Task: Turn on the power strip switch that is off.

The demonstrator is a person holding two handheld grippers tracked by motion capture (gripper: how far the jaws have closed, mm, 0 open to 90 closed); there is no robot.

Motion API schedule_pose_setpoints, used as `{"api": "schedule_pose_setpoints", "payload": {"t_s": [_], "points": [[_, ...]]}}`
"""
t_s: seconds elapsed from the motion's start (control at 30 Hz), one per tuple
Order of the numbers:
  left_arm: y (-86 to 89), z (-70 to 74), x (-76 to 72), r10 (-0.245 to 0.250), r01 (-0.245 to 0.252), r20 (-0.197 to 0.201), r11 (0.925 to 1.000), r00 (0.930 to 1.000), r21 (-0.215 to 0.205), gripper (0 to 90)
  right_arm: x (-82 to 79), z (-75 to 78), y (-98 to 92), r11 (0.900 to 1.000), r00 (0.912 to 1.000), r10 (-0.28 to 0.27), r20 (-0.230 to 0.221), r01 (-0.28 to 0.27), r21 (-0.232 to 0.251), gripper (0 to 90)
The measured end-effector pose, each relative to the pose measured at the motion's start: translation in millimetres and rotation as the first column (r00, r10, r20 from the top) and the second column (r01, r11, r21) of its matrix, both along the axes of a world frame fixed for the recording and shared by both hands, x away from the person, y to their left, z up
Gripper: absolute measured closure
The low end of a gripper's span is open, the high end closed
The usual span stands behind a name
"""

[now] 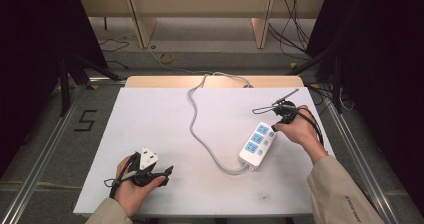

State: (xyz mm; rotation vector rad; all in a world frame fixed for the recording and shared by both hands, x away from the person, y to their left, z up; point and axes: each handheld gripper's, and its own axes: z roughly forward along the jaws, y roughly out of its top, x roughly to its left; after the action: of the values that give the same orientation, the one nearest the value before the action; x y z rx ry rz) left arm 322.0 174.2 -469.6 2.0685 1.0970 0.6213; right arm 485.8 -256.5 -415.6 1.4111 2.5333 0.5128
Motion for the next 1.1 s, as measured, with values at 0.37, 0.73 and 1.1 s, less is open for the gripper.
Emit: {"api": "schedule_pose_setpoints", "payload": {"t_s": [0.37, 0.73, 1.1], "points": [[-0.1, 0.0, 0.0, -0.001, 0.001, 0.0, 1.0, 1.0, 0.0, 26.2, 3.3, -5.4, 4.6, 1.0, 0.9998, 0.005, -0.021, -0.005, -0.009, 90.0], [-0.1, 0.0, 0.1, -0.001, 0.001, 0.0, 1.0, 1.0, 0.0, 26.2, 5.7, -9.3, 6.9, 1.0, 0.9993, 0.012, -0.035, -0.012, -0.017, 90.0], [-0.1, 0.0, 0.0, -0.001, 0.001, 0.001, 1.0, 1.0, 0.0, 26.2, 6.9, -10.3, 7.2, 1.0, 0.999, 0.019, -0.04, -0.019, -0.018, 90.0]]}}
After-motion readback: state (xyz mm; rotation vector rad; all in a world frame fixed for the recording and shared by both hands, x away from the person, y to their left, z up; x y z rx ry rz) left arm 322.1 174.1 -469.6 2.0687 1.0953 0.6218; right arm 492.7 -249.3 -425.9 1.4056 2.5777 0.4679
